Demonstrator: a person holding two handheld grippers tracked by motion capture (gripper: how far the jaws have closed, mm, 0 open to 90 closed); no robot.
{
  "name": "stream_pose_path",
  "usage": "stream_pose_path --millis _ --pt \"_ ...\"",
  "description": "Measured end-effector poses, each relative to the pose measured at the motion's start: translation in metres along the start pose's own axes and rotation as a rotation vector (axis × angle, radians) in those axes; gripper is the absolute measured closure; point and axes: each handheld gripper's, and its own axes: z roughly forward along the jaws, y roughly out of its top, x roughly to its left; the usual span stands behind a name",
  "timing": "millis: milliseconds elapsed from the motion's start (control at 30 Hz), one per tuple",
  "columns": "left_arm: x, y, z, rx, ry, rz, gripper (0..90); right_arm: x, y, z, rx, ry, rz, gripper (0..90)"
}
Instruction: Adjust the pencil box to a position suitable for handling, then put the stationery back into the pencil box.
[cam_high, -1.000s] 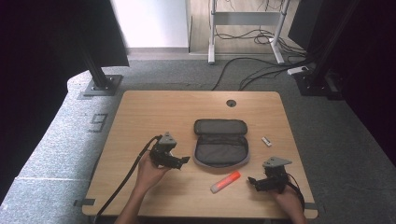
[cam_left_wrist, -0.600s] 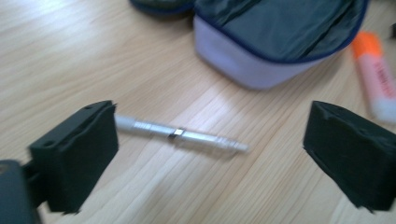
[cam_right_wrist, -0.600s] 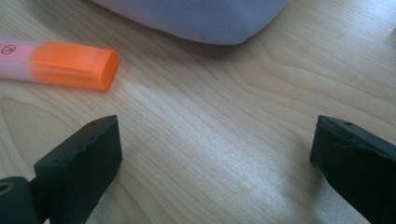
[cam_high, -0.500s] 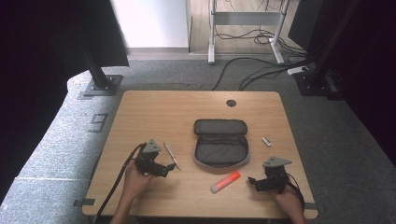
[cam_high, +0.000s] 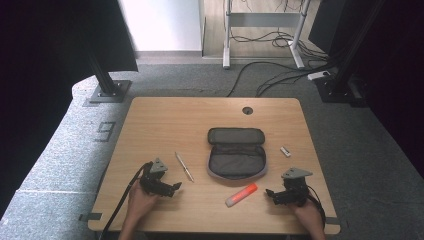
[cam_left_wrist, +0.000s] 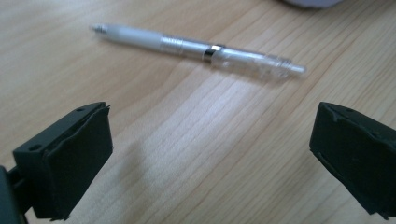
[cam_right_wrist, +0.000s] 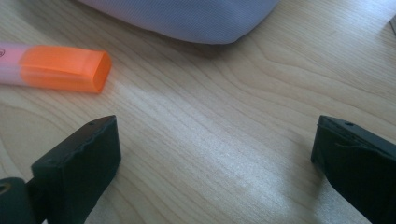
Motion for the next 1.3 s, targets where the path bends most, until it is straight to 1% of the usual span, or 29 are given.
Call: stream_pose_path --millis 100,200,267,400,767,867,967,1200,1300 --pt "0.0016 -0.0037 0.0046 0.015 -0.004 -0.013 0.0 -0.0002 -0.0001 0.0000 0.000 -0.006 0.006 1.1" --pt "0.0015 -0.0058 0.0082 0.036 0.002 -0.009 0.0 0.0000 0.0001 0.0002 0.002 -0.009 0.008 0.6" --pt "0.0009 -0.0064 0.0093 0.039 0.008 -0.005 0.0 0.0000 0.0002 0.0004 0.003 -0.011 0.010 0.1" --pt "0.0011 -0.0075 0.0095 0.030 0.008 -0.007 0.0 -0.0002 0.0003 0.0006 0.005 -0.011 0.008 0.0" --pt "0.0002 -0.0074 0.0095 0.030 0.015 -0.012 0.0 -0.0003 0.0003 0.0008 0.007 -0.017 0.016 0.0" --pt "-0.0010 -0.0075 0.0095 0.030 0.028 -0.027 0.0 0.0001 0.0007 0.0010 0.009 -0.021 0.018 0.0" --pt "-0.0015 -0.0074 0.0096 0.029 0.033 -0.034 0.0 0.0003 0.0008 0.0011 0.008 -0.023 0.020 0.0" --pt "-0.0016 -0.0074 0.0095 0.029 0.034 -0.035 0.0 0.0002 0.0008 0.0011 0.008 -0.019 0.017 0.0" --pt "-0.0016 -0.0074 0.0095 0.029 0.031 -0.032 0.0 0.0003 0.0017 0.0016 0.009 -0.018 0.024 0.0"
